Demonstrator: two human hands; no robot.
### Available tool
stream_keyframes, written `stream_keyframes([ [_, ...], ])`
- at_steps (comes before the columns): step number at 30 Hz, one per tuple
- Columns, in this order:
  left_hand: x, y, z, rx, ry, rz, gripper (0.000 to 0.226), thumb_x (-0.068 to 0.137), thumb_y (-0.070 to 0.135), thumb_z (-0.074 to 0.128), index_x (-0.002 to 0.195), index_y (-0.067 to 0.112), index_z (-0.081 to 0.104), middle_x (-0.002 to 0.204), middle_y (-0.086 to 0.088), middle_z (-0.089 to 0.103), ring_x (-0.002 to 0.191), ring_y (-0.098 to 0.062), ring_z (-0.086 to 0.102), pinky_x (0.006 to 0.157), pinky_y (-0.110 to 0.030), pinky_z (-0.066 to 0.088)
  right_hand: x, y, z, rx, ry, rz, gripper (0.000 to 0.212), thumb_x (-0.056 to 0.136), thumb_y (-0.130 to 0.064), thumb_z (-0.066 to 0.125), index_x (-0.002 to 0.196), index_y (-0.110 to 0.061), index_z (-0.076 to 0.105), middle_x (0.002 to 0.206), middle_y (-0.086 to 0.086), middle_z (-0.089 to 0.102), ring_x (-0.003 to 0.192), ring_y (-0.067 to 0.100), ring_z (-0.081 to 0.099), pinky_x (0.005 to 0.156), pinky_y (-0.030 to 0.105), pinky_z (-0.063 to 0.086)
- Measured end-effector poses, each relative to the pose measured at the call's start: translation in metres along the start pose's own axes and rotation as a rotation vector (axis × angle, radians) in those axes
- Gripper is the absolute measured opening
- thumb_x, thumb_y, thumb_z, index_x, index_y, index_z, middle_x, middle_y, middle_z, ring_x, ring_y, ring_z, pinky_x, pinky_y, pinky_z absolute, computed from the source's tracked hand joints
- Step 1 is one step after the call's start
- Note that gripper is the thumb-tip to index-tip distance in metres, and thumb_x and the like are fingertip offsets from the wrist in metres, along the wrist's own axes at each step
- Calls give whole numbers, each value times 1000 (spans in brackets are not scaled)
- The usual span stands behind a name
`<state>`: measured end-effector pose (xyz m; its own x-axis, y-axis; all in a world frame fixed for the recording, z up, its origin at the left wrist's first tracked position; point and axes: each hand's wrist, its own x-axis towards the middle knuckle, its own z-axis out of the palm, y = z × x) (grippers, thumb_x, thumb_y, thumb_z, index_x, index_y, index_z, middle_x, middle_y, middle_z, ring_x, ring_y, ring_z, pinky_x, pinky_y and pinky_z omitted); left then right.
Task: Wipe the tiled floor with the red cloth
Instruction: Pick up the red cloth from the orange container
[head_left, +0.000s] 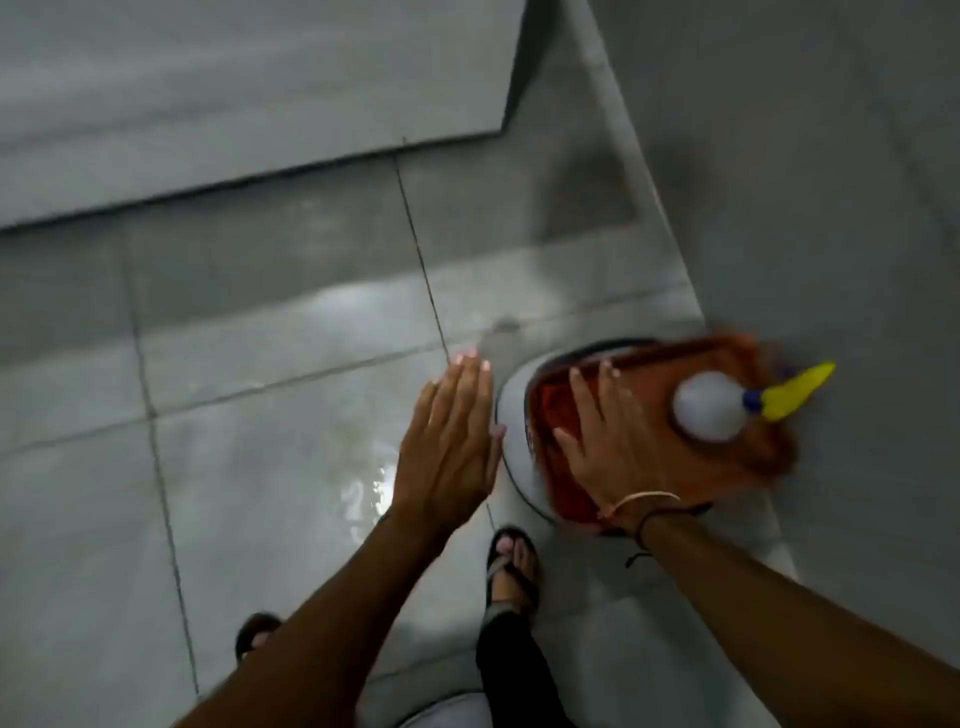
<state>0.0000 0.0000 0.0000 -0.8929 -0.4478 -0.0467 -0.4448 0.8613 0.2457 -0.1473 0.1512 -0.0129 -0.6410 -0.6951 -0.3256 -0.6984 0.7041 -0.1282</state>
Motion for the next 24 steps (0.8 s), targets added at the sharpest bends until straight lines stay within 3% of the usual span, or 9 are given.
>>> stream_keyframes([
  [2,2,15,69,-45,-78,31,64,109,37,32,161,0,34,169,-22,32,158,-34,30,129,-47,25,2,34,64,25,24,30,80,102,-43,61,164,-11,22,169,31,15,157,46,21,129,57,24],
  [7,-4,26,163,-117,-168,130,68,110,41,31,163,-1,24,172,-23,23,162,-32,20,131,-50,28,10,52,143,199,65,-20,74,99,-41,52,164,-23,21,171,27,10,160,41,12,131,55,15],
  [9,-7,25,175,-124,-173,130,70,110,43,29,164,0,20,173,-22,19,163,-31,17,131,-50,27,9,47,151,307,142,15,67,99,-23,49,162,-23,26,171,25,15,160,39,13,131,53,13],
  [11,-8,26,177,-136,-192,112,71,111,46,27,165,2,18,174,-20,16,163,-30,15,131,-49,26,10,42,149,418,198,94,66,96,1,48,158,-20,38,170,21,24,159,36,20,131,53,23],
  [14,-9,18,159,-113,-176,127,71,111,48,26,165,3,21,175,-19,17,163,-29,16,131,-48,27,13,32,124,538,234,244,65,97,10,47,152,-22,48,168,12,34,150,20,36,118,26,39],
  [17,-26,-14,131,-108,-145,85,72,111,49,24,166,3,20,175,-18,15,163,-28,13,133,-46,23,15,-4,88,637,364,376,65,95,10,48,150,-24,52,163,10,42,140,14,45,110,11,33],
  [20,-59,-62,115,-108,-145,-10,72,111,50,23,166,3,19,175,-18,14,164,-29,12,133,-47,23,15,-64,74,678,478,326,63,94,13,49,148,-18,54,158,16,47,128,4,48,97,-11,33],
  [22,-92,-106,116,-90,-88,-114,71,110,47,30,164,1,27,173,-19,23,162,-31,21,132,-48,27,15,-115,89,741,414,272,62,95,15,50,150,-16,53,160,16,45,140,19,47,106,-8,31],
  [24,-125,-156,131,-73,-72,-208,72,109,46,35,163,0,29,172,-20,25,161,-33,25,131,-48,25,20,-155,127,783,322,249,62,96,17,49,150,-13,51,160,17,43,149,28,41,122,13,32],
])
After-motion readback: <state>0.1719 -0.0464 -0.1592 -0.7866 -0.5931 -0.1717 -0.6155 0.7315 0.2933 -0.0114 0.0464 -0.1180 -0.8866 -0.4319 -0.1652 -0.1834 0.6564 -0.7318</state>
